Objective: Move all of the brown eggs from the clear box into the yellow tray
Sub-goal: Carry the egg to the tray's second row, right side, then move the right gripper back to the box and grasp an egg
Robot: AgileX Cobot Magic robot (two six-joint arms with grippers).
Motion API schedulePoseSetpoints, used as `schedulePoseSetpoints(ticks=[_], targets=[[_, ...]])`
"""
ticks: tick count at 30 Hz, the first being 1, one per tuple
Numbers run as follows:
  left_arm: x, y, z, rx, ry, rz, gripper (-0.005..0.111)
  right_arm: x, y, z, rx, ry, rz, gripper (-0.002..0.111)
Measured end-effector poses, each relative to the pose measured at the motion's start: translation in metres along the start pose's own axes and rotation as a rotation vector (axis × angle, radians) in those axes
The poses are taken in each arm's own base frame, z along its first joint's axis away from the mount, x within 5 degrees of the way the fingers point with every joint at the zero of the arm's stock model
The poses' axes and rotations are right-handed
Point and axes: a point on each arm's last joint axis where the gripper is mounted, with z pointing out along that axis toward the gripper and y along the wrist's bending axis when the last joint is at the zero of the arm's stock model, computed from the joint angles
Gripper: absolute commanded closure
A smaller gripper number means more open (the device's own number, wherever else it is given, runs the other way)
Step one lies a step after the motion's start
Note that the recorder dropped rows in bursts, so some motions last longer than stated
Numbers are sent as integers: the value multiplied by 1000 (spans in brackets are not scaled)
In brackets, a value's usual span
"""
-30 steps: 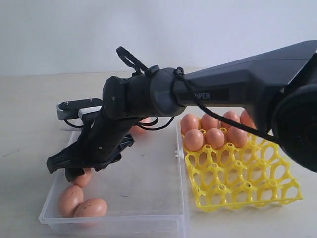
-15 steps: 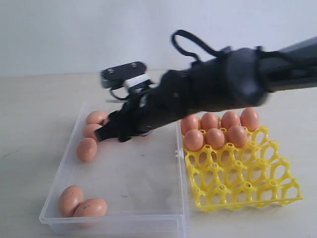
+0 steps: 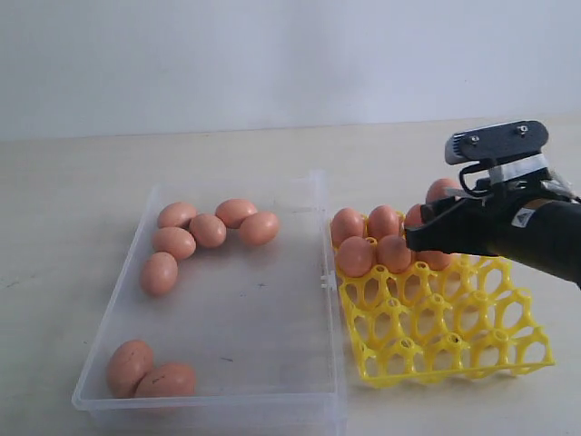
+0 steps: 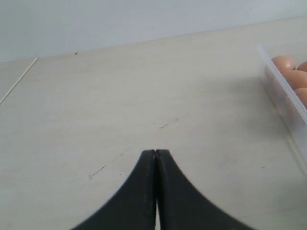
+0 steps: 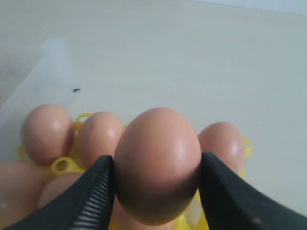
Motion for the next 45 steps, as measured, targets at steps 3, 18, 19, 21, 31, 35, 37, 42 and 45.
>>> schedulePoseSetpoints(ticks=[3, 18, 19, 21, 31, 35, 37, 42, 45], targets=[[0, 0, 0, 0, 0, 0, 107, 1, -13, 1, 42, -13, 18, 108], [0, 0, 0, 0, 0, 0, 107, 21, -24, 19, 72, 54, -19, 95], [0, 0, 0, 0, 0, 0, 107, 21, -24, 19, 72, 54, -27, 90], [0, 0, 0, 0, 0, 0, 107, 21, -24, 19, 72, 55, -42, 79], [0, 0, 0, 0, 0, 0, 107, 14, -25, 14, 74, 31, -60, 48], [0, 0, 0, 0, 0, 0, 107, -46, -7, -19, -20, -37, -48, 107], [0, 0, 0, 0, 0, 0, 107, -81, 22, -29, -133, -12, -106, 108], [0, 0, 0, 0, 0, 0, 107, -103, 126, -20, -421, 222, -207, 76], [0, 0, 0, 0, 0, 0, 107, -89, 186, -6, -552, 338, -168, 45]])
